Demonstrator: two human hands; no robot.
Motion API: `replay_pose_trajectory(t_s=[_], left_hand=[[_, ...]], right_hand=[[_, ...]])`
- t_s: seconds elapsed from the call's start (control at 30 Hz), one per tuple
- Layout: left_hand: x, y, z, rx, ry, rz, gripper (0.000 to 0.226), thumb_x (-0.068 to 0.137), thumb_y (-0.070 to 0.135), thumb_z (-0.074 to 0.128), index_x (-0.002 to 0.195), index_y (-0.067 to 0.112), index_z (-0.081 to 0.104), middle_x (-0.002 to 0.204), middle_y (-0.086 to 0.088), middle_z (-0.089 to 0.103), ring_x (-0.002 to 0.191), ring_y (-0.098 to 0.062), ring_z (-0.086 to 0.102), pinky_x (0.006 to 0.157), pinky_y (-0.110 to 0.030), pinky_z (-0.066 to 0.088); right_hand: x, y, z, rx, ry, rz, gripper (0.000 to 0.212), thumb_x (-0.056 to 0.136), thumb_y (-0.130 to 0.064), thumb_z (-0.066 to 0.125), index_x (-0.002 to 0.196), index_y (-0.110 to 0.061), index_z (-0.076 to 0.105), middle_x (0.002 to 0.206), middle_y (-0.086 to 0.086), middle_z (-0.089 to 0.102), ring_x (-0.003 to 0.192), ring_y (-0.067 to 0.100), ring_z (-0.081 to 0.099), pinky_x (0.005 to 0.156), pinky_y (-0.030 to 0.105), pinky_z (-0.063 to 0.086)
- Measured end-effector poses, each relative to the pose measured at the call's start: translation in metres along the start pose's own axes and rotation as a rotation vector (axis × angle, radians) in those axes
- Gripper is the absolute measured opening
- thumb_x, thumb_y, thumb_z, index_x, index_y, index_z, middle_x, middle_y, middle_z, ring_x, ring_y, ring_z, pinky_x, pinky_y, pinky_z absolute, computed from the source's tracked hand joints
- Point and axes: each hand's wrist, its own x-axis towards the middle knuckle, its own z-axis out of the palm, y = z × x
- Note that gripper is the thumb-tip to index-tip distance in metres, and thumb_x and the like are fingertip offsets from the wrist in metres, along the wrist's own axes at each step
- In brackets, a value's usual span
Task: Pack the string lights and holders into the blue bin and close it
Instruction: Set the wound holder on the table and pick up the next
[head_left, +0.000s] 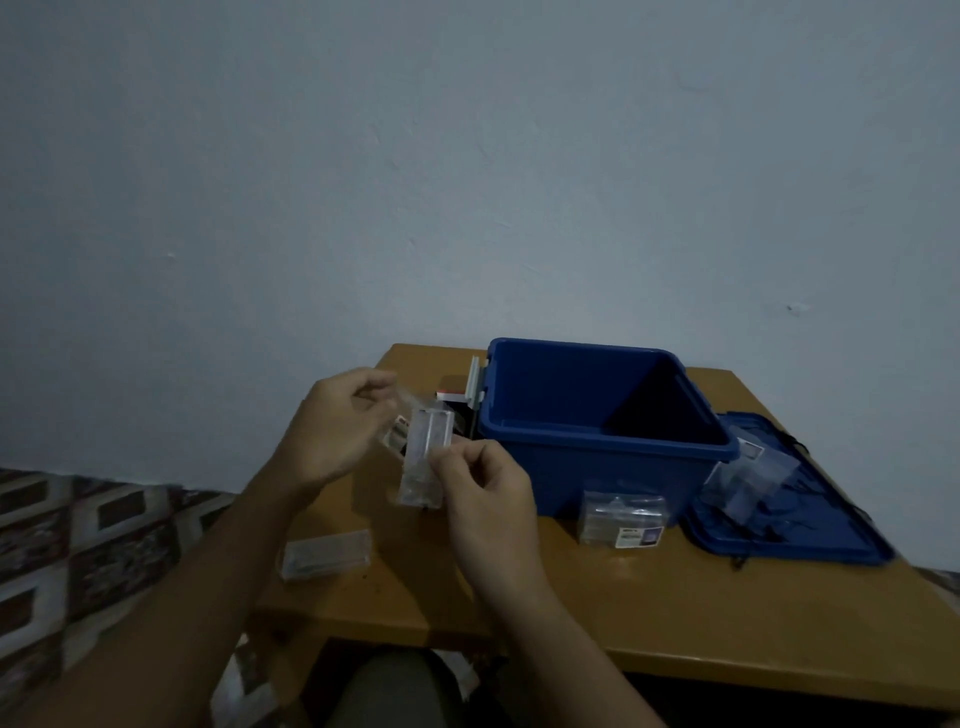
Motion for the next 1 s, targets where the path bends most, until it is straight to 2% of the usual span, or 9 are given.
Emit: replay_pose_trajectory(t_s=[0.1,0.2,0.3,0.4,0.53,0.67,0.77,0.87,1.0], left_hand=[[-0.026,-0.003,-0.002,-0.117,0.041,-0.043,0.031,0.092,0.015,0.068,0.123,0.018,0.066,0.110,-0.001,0.067,0.102,-0.020,0.065,0.090,-0.046,0.057],[-0.056,-0.001,0.010,-0.228,0.029,-0.098,0.023,0.090,0.014,0.070,0.110,0.022,0.064,0.108,0.002,0.067,0.098,-0.018,0.066,0.075,-0.037,0.060],[-0.083,0.005,0.034,-0.301,-0.025,-0.120,0.027,0.088,0.012,0.071,0.105,0.027,0.058,0.104,0.004,0.069,0.094,-0.011,0.069,0.074,-0.034,0.061],[-0.101,0.010,0.064,-0.285,-0.093,-0.045,0.033,0.086,0.011,0.072,0.107,0.032,0.058,0.100,0.014,0.069,0.093,0.000,0.066,0.072,-0.022,0.055],[-0.110,0.015,0.103,-0.283,-0.248,0.000,0.042,0.091,0.012,0.068,0.120,0.041,0.058,0.110,0.019,0.063,0.101,0.009,0.058,0.075,-0.009,0.047],[-0.109,0.012,0.128,-0.210,-0.330,0.094,0.044,0.094,0.014,0.065,0.123,0.045,0.056,0.113,0.027,0.060,0.110,0.010,0.054,0.085,-0.010,0.045],[-0.107,0.008,0.135,-0.188,-0.344,0.093,0.041,0.094,0.017,0.065,0.124,0.044,0.058,0.117,0.027,0.061,0.111,0.011,0.053,0.086,-0.010,0.045],[-0.105,0.005,0.136,-0.196,-0.398,0.084,0.039,0.097,0.019,0.061,0.128,0.043,0.057,0.118,0.023,0.064,0.111,0.013,0.054,0.092,-0.015,0.044],[-0.104,0.001,0.134,-0.209,-0.420,0.092,0.040,0.099,0.018,0.060,0.130,0.043,0.055,0.117,0.020,0.066,0.113,0.008,0.056,0.095,-0.016,0.043]], right_hand=[[-0.005,0.000,-0.018,-0.033,-0.019,-0.072,0.021,0.097,-0.026,0.060,0.093,-0.007,0.065,0.091,0.010,0.068,0.082,0.021,0.066,0.073,0.035,0.056],[-0.009,0.003,-0.045,-0.091,-0.039,-0.090,0.020,0.098,-0.026,0.059,0.093,-0.008,0.065,0.093,0.009,0.069,0.085,0.022,0.067,0.076,0.040,0.058],[-0.014,0.010,-0.077,-0.148,-0.026,-0.061,0.020,0.097,-0.027,0.060,0.090,-0.009,0.065,0.090,0.008,0.070,0.085,0.021,0.068,0.076,0.040,0.060],[-0.021,0.017,-0.111,-0.196,-0.005,-0.048,0.019,0.096,-0.024,0.062,0.086,-0.008,0.066,0.084,0.010,0.069,0.080,0.026,0.067,0.072,0.041,0.057],[-0.032,0.022,-0.156,-0.271,0.007,-0.005,0.020,0.094,-0.025,0.063,0.083,-0.010,0.066,0.078,0.006,0.067,0.075,0.024,0.066,0.068,0.037,0.055],[-0.038,0.024,-0.186,-0.348,-0.030,0.047,0.019,0.095,-0.027,0.063,0.083,-0.012,0.065,0.074,0.000,0.066,0.072,0.018,0.064,0.066,0.028,0.053],[-0.040,0.022,-0.196,-0.447,-0.116,0.060,0.017,0.097,-0.029,0.062,0.084,-0.018,0.065,0.078,-0.002,0.069,0.075,0.016,0.067,0.068,0.029,0.054],[-0.033,0.017,-0.198,-0.492,-0.119,-0.014,0.015,0.098,-0.030,0.060,0.088,-0.020,0.066,0.082,-0.001,0.070,0.076,0.016,0.067,0.069,0.033,0.056],[-0.017,0.010,-0.189,-0.558,-0.066,-0.164,0.009,0.098,-0.029,0.058,0.095,-0.026,0.066,0.088,-0.010,0.069,0.080,0.006,0.065,0.068,0.019,0.050]])
